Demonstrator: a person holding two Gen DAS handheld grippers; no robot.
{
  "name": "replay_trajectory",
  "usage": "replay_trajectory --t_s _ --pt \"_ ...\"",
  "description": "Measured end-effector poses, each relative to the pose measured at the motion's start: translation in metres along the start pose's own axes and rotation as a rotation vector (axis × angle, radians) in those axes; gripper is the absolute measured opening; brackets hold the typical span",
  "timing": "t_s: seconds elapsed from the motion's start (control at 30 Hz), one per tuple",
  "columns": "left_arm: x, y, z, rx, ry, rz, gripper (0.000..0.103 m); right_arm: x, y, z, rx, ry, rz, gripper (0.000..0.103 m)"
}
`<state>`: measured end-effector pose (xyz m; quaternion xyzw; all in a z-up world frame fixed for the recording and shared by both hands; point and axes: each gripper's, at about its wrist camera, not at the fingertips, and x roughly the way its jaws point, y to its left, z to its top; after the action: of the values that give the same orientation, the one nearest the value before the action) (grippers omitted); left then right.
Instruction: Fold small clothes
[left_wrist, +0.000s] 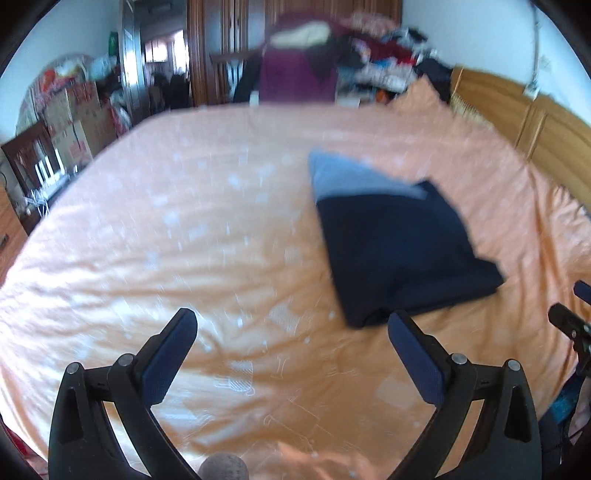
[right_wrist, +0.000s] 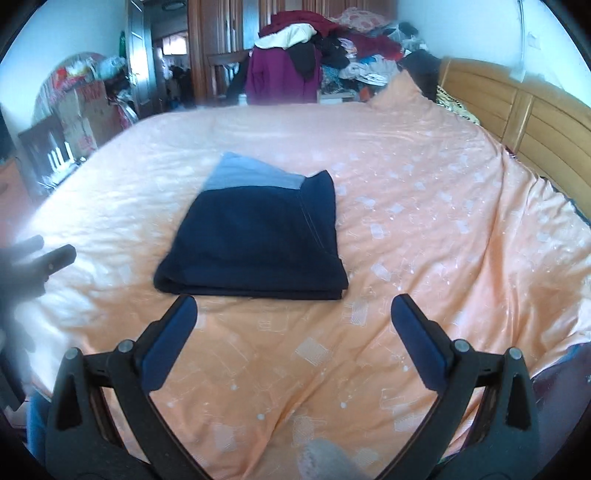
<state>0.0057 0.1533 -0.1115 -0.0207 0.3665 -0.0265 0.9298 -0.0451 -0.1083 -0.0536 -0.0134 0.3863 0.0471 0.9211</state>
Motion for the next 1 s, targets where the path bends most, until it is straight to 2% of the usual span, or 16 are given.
replay_trajectory --t_s 0.1,0.2,0.3,0.4,0.47,0.53,0.63,1.0 --pt "0.000 0.014 -0.004 -0.014 0.007 0.020 0.103 0.032 -0.009 -0.014 0.003 0.104 -0.044 0.103" --pt "0.025 0.030 -0.017 -0.040 0.083 0.046 0.103 0.077 -0.021 -0.032 0.006 0.213 -0.060 0.103" --pt "0.070 0.037 -0.035 0.007 0.196 0.089 0.103 0.113 -0.033 -0.048 0.037 0.305 -0.048 0.103" --pt "0.106 0.043 -0.052 -0.009 0.295 0.104 0.103 0.129 -0.039 -0.057 0.041 0.333 -0.056 0.103" --pt "0.116 0.044 -0.060 -0.016 0.317 0.118 0.103 0.132 -0.041 -0.066 0.036 0.330 -0.047 0.103" --pt "0.116 0.042 -0.062 -0.003 0.304 0.134 0.103 0.130 -0.043 -0.070 0.036 0.302 -0.036 0.103" --pt "0.120 0.046 -0.066 -0.021 0.302 0.121 0.103 0.126 -0.046 -0.078 0.048 0.258 -0.018 0.103" --pt "0.129 0.048 -0.070 -0.005 0.266 0.109 0.103 0.126 -0.044 -0.079 0.041 0.241 -0.019 0.103"
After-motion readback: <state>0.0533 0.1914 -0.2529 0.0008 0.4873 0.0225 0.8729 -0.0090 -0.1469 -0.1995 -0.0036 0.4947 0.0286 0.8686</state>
